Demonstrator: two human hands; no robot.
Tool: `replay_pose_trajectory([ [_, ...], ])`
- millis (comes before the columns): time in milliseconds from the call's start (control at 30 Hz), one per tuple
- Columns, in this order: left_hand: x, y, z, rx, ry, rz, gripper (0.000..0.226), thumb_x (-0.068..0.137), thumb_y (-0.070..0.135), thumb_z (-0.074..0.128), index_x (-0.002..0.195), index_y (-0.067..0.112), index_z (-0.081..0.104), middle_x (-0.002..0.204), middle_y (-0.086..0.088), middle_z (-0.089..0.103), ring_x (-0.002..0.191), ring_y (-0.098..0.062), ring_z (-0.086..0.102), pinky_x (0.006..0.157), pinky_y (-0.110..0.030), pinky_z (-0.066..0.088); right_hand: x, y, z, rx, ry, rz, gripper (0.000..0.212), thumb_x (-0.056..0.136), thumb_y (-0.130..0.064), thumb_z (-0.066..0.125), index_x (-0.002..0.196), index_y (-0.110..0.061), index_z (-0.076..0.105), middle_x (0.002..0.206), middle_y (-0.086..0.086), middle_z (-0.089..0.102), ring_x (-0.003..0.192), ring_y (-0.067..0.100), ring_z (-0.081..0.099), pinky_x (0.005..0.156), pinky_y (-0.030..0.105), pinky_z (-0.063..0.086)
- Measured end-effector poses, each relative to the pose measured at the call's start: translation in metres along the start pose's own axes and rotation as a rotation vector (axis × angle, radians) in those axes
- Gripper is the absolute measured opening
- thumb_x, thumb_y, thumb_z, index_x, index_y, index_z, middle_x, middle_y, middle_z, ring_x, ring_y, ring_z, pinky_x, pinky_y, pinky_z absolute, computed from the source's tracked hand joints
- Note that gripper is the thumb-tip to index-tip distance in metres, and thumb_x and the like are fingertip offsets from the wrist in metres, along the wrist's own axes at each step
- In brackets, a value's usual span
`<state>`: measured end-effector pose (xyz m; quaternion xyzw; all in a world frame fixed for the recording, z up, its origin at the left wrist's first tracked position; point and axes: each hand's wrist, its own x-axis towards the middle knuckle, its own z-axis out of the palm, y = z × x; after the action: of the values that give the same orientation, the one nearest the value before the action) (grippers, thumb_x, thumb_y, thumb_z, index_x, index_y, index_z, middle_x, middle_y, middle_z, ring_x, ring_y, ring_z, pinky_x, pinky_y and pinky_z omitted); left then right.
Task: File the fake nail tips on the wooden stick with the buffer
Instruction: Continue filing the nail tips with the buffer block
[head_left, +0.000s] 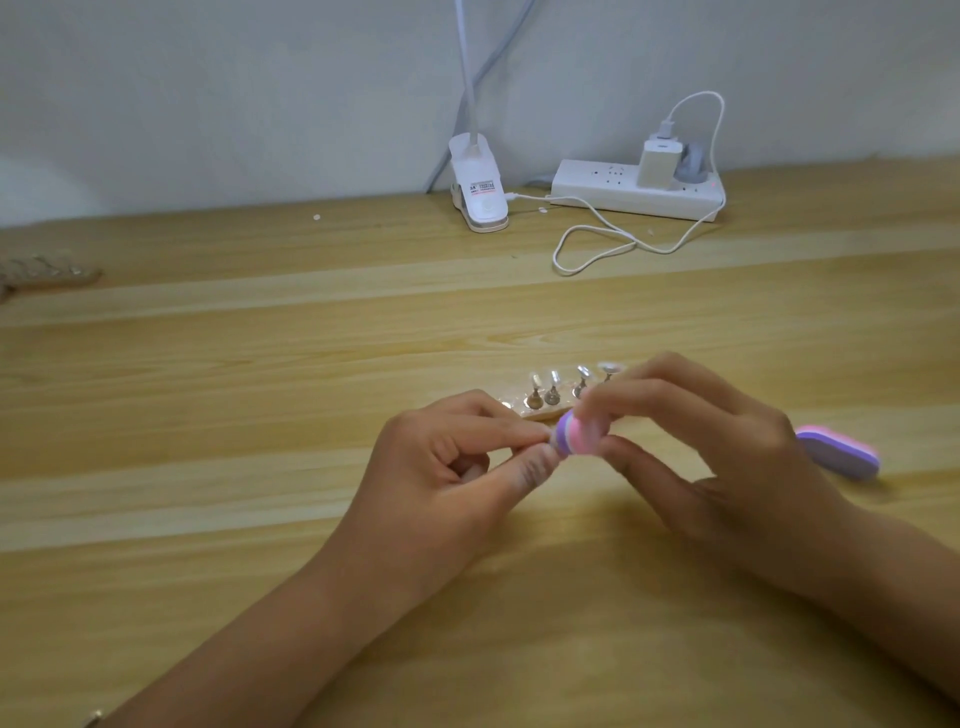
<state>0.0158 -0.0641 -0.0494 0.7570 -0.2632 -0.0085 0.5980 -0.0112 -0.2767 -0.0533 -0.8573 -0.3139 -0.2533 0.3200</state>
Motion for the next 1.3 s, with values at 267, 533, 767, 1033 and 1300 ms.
replay_pose_trajectory([
  [267, -0.001, -0.001, 0.000, 0.026, -0.017, 0.014, 0.014, 0.078, 0.028, 0.075, 0.091, 0.025, 0.080, 0.077, 0.002, 0.064, 0.045, -0.014, 0.030, 0.046, -0.022, 0.025, 0.001, 0.000, 0.000, 0.003, -0.001, 0.008, 0.012, 0.094, -0.004, 0.065, 0.105, -0.001, 0.071, 0.094, 0.010, 0.065, 0.088, 0.027, 0.065, 0.080, 0.039, 0.052],
  [533, -0.001, -0.005, 0.000, 0.083, 0.002, 0.032, 0.013, 0.080, 0.028, 0.073, 0.089, 0.032, 0.080, 0.077, 0.005, 0.064, 0.046, -0.006, 0.029, 0.047, -0.018, 0.027, 0.001, 0.000, 0.002, 0.005, -0.016, 0.010, 0.014, 0.093, -0.004, 0.063, 0.105, -0.002, 0.071, 0.096, 0.011, 0.065, 0.089, 0.028, 0.065, 0.080, 0.039, 0.052],
  [767, -0.001, -0.006, 0.001, 0.067, 0.018, 0.024, 0.012, 0.078, 0.026, 0.073, 0.086, 0.034, 0.079, 0.076, 0.007, 0.064, 0.045, -0.006, 0.028, 0.046, -0.017, 0.026, 0.001, -0.003, 0.005, -0.053, 0.012, 0.001, 0.013, 0.093, -0.003, 0.065, 0.103, -0.005, 0.073, 0.094, 0.010, 0.065, 0.087, 0.028, 0.065, 0.081, 0.037, 0.051],
  [1033, -0.002, -0.004, 0.000, 0.128, 0.015, 0.072, 0.014, 0.080, 0.023, 0.073, 0.090, 0.031, 0.080, 0.077, 0.006, 0.066, 0.046, -0.002, 0.032, 0.050, -0.011, 0.027, 0.001, -0.004, 0.007, -0.036, 0.007, -0.002, 0.012, 0.095, -0.004, 0.065, 0.105, -0.004, 0.072, 0.094, 0.009, 0.065, 0.088, 0.027, 0.065, 0.081, 0.037, 0.051],
  [1300, -0.003, -0.002, 0.002, 0.250, 0.004, 0.104, 0.022, 0.079, 0.011, 0.073, 0.092, 0.027, 0.080, 0.077, 0.008, 0.066, 0.049, 0.004, 0.042, 0.052, -0.005, 0.027, 0.001, -0.002, 0.007, -0.037, -0.016, -0.022, 0.014, 0.097, -0.007, 0.061, 0.104, -0.004, 0.073, 0.096, 0.009, 0.066, 0.089, 0.027, 0.064, 0.082, 0.036, 0.051],
])
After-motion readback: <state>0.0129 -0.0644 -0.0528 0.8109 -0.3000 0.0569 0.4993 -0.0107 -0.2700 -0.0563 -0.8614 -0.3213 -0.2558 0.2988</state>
